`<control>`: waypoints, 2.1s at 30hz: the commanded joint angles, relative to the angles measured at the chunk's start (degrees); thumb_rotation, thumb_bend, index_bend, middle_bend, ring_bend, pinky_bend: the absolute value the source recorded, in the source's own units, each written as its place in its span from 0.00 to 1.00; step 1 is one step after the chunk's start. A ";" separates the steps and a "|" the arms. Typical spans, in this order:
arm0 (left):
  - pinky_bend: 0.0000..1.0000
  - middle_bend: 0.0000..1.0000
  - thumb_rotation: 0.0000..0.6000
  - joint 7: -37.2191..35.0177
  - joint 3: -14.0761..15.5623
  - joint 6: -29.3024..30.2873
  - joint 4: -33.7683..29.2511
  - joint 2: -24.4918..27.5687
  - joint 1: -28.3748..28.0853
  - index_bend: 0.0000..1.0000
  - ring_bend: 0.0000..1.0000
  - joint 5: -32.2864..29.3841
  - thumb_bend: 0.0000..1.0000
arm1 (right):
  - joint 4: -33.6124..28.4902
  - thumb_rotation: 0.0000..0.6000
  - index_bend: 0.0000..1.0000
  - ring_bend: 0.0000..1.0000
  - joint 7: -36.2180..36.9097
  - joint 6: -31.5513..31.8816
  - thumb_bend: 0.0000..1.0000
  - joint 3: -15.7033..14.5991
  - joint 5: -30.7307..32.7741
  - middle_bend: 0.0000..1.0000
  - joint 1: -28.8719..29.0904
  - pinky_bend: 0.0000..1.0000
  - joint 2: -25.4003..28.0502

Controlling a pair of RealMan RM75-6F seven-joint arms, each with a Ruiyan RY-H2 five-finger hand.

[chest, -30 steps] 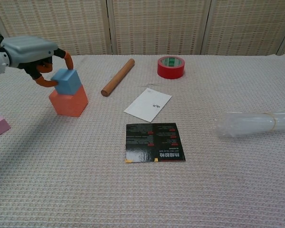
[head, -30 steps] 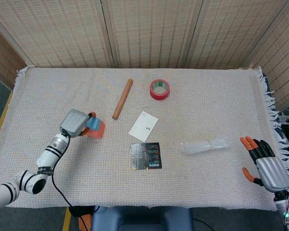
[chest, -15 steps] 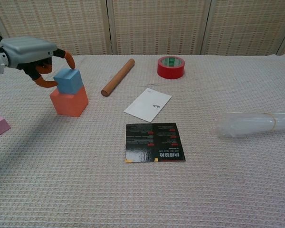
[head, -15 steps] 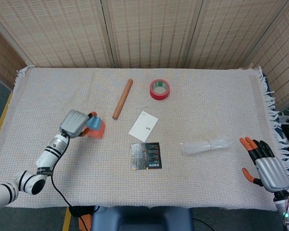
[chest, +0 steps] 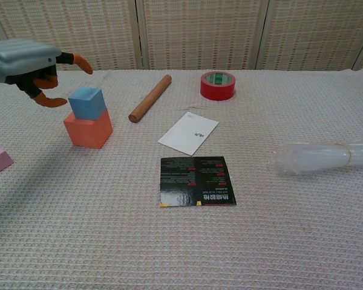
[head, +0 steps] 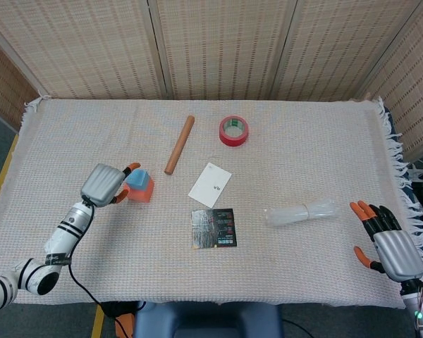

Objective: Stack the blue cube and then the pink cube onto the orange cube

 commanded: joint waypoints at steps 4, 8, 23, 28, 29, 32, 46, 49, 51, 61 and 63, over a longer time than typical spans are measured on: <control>1.00 1.00 1.00 -6.87 7.74 8.77 -4.98 5.25 9.94 0.18 1.00 6.41 0.33 | -0.42 1.00 0.00 0.00 0.73 0.37 0.29 -0.70 -1.48 0.00 -0.13 0.00 0.43; 1.00 1.00 1.00 -8.53 11.51 10.86 -1.45 4.11 13.60 0.19 1.00 9.33 0.33 | -0.79 1.00 0.00 0.00 0.88 0.74 0.29 -1.28 -2.72 0.00 -0.29 0.00 0.56; 1.00 1.00 1.00 -10.83 12.08 11.28 24.78 -9.25 15.27 0.22 1.00 13.27 0.33 | -1.59 1.00 0.00 0.00 -0.25 1.27 0.29 -2.25 -4.28 0.00 -0.76 0.00 0.30; 1.00 1.00 1.00 -13.49 11.80 10.39 29.97 -11.37 14.78 0.26 1.00 13.68 0.33 | -1.63 1.00 0.00 0.00 -0.65 1.08 0.29 -2.15 -3.83 0.00 -0.78 0.00 0.25; 1.00 1.00 1.00 -14.03 11.78 10.21 31.00 -11.82 14.67 0.27 1.00 13.81 0.33 | -1.62 1.00 0.00 0.00 -0.71 1.05 0.29 -2.12 -3.72 0.00 -0.79 0.00 0.25; 1.00 1.00 1.00 -14.84 11.83 9.56 33.25 -12.77 14.52 0.30 1.00 13.96 0.32 | -1.64 1.00 0.00 0.00 -0.77 1.04 0.29 -2.08 -3.57 0.00 -0.82 0.00 0.28; 1.00 1.00 1.00 -17.97 11.64 9.61 42.07 -16.17 14.17 0.40 1.00 14.93 0.32 | -2.23 1.00 0.00 0.00 -0.08 0.52 0.29 -2.60 -4.02 0.00 -0.72 0.00 1.04; 1.00 1.00 1.00 -18.31 11.60 10.22 44.37 -17.31 14.16 0.43 1.00 15.25 0.33 | -2.30 1.00 0.00 0.00 -0.15 0.47 0.29 -2.66 -4.09 0.00 -0.73 0.00 1.04; 1.00 1.00 1.00 -19.18 11.56 10.64 45.49 -17.84 14.14 0.46 1.00 15.45 0.33 | -2.38 1.00 0.00 0.00 -0.14 0.40 0.29 -2.70 -4.08 0.00 -0.72 0.00 1.07; 1.00 1.00 1.00 -21.29 11.44 14.78 41.11 -15.49 14.65 0.51 1.00 16.52 0.34 | -2.35 1.00 0.00 0.00 0.18 0.00 0.29 -2.79 -4.21 0.00 -0.50 0.00 1.19; 1.00 1.00 1.00 -19.98 11.49 15.62 36.44 -13.12 14.79 0.51 1.00 16.81 0.34 | -2.35 1.00 0.00 0.00 0.38 -0.04 0.29 -2.85 -4.35 0.00 -0.44 0.00 1.27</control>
